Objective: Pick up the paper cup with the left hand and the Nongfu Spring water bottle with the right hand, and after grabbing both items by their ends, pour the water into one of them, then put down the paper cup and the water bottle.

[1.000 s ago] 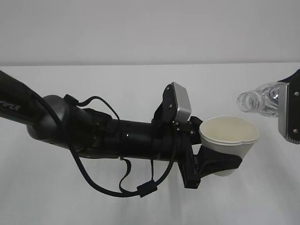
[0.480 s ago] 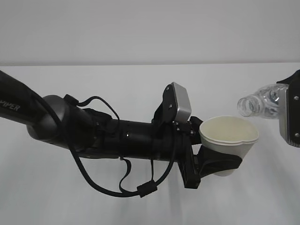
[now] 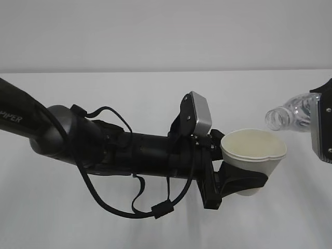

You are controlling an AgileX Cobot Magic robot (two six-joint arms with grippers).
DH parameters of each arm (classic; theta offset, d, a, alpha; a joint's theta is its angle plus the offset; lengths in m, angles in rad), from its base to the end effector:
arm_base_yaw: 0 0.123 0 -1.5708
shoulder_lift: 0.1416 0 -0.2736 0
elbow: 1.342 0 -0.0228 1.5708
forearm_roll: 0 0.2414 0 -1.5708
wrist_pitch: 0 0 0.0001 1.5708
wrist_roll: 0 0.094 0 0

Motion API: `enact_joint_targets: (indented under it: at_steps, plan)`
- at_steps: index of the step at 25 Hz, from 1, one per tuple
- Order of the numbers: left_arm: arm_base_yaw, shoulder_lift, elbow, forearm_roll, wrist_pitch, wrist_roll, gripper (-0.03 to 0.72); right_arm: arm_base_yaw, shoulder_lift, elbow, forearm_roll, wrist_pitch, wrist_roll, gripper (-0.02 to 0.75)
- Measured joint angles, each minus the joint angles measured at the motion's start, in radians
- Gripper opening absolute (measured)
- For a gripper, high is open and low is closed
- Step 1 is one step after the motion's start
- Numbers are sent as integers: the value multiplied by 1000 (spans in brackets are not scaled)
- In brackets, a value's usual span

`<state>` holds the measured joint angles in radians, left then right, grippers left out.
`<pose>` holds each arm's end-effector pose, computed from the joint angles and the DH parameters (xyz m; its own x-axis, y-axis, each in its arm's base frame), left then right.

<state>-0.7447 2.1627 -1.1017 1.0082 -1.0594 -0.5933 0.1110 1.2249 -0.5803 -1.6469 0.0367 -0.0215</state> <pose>0.2470 -0.3219 0.1259 -0.0898 0.1440 -0.9855 0.9958 -0.0017 -0.0910 0.2402 0.0232 0.2331 0.1304 -0.9862 0.1021 -0.5131 -0.1552 -0.8442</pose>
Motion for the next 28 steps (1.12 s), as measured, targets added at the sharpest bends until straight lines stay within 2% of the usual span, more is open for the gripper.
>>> enact_joint_targets:
  at_steps: [22, 28]
  plan:
    - [0, 0, 0, 0, 0, 0, 428, 0, 0, -23, -2, -10, 0, 411]
    - [0, 0, 0, 0, 0, 0, 428, 0, 0, -23, -40, -12, 0, 411]
